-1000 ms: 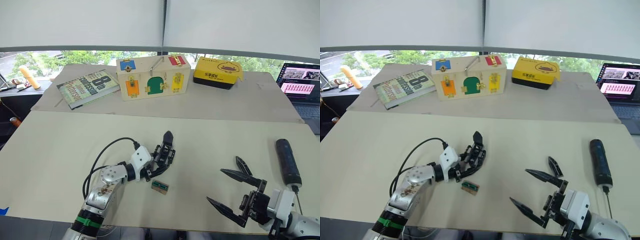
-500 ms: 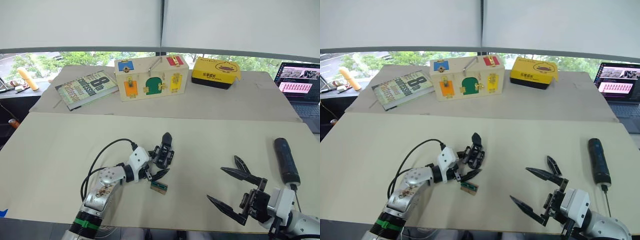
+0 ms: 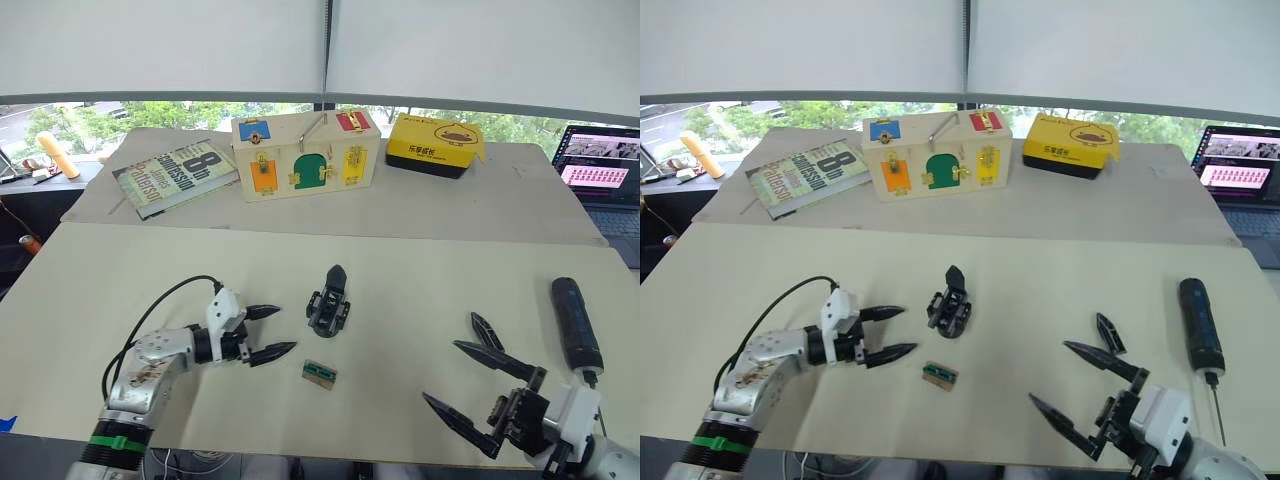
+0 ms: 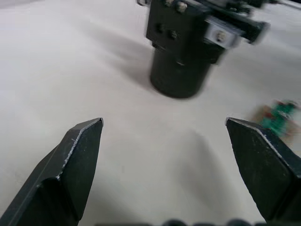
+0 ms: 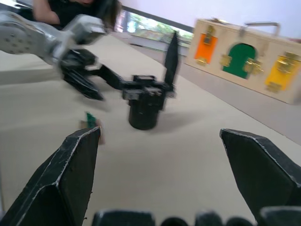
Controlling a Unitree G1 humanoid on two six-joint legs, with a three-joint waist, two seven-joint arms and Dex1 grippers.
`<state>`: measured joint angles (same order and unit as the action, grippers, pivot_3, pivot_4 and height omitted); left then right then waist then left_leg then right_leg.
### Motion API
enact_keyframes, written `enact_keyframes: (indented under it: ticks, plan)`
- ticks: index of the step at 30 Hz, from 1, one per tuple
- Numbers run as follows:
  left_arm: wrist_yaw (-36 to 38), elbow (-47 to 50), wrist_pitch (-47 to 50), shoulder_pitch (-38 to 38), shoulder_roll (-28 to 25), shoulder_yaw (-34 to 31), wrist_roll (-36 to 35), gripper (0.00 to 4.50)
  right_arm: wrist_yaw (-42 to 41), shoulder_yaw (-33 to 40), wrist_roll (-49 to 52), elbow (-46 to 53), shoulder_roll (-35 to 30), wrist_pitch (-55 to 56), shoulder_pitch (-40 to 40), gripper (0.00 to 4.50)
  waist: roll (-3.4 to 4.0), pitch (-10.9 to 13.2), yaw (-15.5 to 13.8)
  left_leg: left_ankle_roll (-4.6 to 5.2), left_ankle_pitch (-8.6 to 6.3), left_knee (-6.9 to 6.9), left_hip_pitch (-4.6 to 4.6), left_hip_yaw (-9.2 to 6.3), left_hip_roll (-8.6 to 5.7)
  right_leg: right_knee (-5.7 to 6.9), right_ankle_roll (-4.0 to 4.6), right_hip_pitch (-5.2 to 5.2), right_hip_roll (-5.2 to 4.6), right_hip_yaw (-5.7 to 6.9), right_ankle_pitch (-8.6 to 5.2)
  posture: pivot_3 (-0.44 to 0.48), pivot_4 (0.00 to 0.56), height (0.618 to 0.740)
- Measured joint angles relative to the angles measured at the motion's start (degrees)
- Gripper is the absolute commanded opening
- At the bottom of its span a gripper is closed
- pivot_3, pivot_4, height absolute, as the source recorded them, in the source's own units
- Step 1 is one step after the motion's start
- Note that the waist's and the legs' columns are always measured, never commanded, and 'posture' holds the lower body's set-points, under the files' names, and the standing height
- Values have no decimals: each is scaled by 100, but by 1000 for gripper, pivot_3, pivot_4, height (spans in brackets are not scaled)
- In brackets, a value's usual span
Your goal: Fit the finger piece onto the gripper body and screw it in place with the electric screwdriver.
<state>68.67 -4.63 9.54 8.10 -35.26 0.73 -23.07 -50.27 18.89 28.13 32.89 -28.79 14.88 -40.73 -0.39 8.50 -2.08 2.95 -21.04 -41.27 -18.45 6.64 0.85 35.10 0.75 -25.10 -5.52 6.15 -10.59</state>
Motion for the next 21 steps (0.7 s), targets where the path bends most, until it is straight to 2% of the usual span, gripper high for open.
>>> enact_keyframes:
  ticks: [5,7,12,14,17,21]
  plan:
    - [1081,-963,-483,564,-637,-418,-190,4401,790,913,-263,113,491,-479,-1197,4500,7,4,-32,-11,-2,5,-3,0,0,3,-3,-4,-4,5,-15,0,150,740]
    - [1283,-1235,-453,940,-791,-547,-248,4401,969,1059,-458,183,631,-562,-1508,4500,9,4,-11,-11,-3,8,1,4,0,2,-48,-2,-5,-9,-41,0,150,740]
    - [1599,-1269,-194,1214,-840,-598,-409,4401,1569,1121,-425,822,514,-1747,-1639,4500,10,3,145,-10,-3,21,10,23,-1,7,-42,-7,-7,-43,-35,0,150,740]
    - [1723,-950,121,1189,-851,-550,-540,4401,1959,1207,-31,1197,19,-2791,-1276,4500,2,6,207,-10,-3,19,11,25,0,6,-9,-8,-2,-46,-15,0,150,740]
    - [1743,-414,490,1174,-874,-558,-769,4401,2283,1504,612,1500,-680,-3937,-709,4500,2,7,183,-11,-2,21,12,22,-1,3,-6,-9,2,-42,-15,0,150,740]
    - [1580,499,1020,1134,-888,-615,-1156,4401,2711,1586,1597,1242,-2126,-5881,767,4500,-4,12,177,-9,-1,15,7,22,-3,-2,0,-8,3,-46,-10,0,150,740]
